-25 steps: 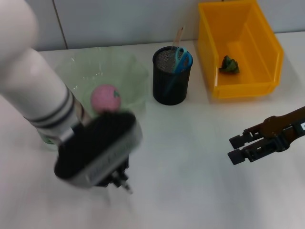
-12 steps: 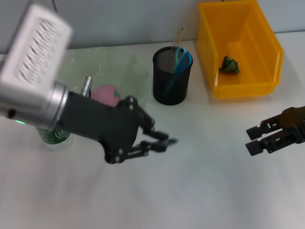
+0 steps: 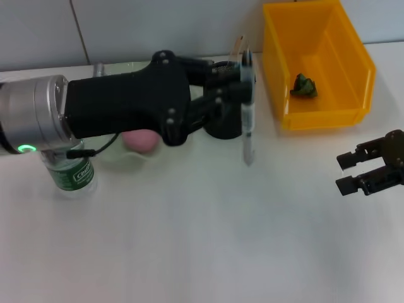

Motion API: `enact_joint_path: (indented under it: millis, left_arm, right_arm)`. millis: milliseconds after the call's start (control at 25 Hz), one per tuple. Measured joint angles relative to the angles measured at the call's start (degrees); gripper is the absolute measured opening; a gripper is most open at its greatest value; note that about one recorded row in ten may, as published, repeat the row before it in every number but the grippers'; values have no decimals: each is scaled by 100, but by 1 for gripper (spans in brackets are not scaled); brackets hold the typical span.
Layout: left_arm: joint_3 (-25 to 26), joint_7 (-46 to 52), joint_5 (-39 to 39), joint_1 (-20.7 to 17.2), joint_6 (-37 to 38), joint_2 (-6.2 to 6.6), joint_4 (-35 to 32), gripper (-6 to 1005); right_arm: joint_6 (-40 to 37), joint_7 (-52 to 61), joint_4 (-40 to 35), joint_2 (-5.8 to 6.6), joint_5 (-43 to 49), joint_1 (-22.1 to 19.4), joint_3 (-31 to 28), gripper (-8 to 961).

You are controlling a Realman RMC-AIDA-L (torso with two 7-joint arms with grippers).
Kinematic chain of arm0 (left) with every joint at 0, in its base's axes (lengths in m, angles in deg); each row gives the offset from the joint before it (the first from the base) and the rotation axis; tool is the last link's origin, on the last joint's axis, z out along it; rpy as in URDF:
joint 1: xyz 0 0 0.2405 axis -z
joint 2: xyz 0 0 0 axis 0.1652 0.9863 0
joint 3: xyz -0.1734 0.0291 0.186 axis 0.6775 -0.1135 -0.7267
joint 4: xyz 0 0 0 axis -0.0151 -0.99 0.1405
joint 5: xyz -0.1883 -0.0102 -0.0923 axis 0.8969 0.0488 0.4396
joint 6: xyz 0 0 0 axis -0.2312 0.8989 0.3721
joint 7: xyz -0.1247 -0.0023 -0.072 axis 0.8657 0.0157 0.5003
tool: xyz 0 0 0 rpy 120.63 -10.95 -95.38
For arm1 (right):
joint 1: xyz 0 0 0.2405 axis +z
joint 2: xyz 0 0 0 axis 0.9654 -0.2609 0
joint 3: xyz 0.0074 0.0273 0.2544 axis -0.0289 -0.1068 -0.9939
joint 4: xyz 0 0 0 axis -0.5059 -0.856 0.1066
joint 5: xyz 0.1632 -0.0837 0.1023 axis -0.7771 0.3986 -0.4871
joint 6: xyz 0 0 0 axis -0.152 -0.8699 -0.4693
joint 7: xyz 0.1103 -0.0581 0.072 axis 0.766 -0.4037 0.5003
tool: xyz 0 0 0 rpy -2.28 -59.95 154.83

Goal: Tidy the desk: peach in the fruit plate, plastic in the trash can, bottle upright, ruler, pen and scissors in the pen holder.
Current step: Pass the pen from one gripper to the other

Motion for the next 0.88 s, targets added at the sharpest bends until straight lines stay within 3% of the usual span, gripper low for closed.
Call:
enact_joint_path:
  millis: [120, 200, 240, 400, 440, 600, 640, 680, 760, 880]
  left_arm:
    - [-407, 13, 708, -144, -256, 5, 147, 137]
    - [-407, 13, 708, -144, -256, 5, 147, 137]
    - [-615, -40, 1727, -287, -321, 4, 547, 137]
    - [-623, -30, 2054, -302, -320, 2, 799, 137]
    - [-624, 31, 2584, -263, -315, 19, 1355, 137]
    - [-626, 137, 2950, -232, -269, 29, 1745, 138]
    - [-653, 263, 3250, -266, -200, 3, 1895, 138]
    - [-718, 299, 3411, -295, -173, -4, 1925, 138]
    - [-832, 336, 3651, -330, -146, -7, 1981, 138]
    - [-1519, 328, 4881, -390, -114, -12, 2340, 138]
  right_arm:
    - [-44, -650, 8, -89, -112, -125, -300, 766]
    - [-49, -1073, 19, -153, -268, -226, -543, 765]
    - [-43, -1196, 34, -163, -329, -263, -614, 765]
    - [-25, -1712, 276, -176, -694, -411, -942, 765]
    - [-10, -1808, 302, -200, -798, -449, -1040, 765]
    - [128, -2354, 363, -447, -1363, -641, -1455, 765]
    - [158, -2603, 407, -573, -1603, -693, -1510, 765]
    - [158, -2603, 407, -573, -1603, -693, -1510, 765]
    - [169, -2862, 508, -689, -1868, -722, -1527, 765]
    - [182, -3460, 778, -879, -2189, -736, -1534, 765]
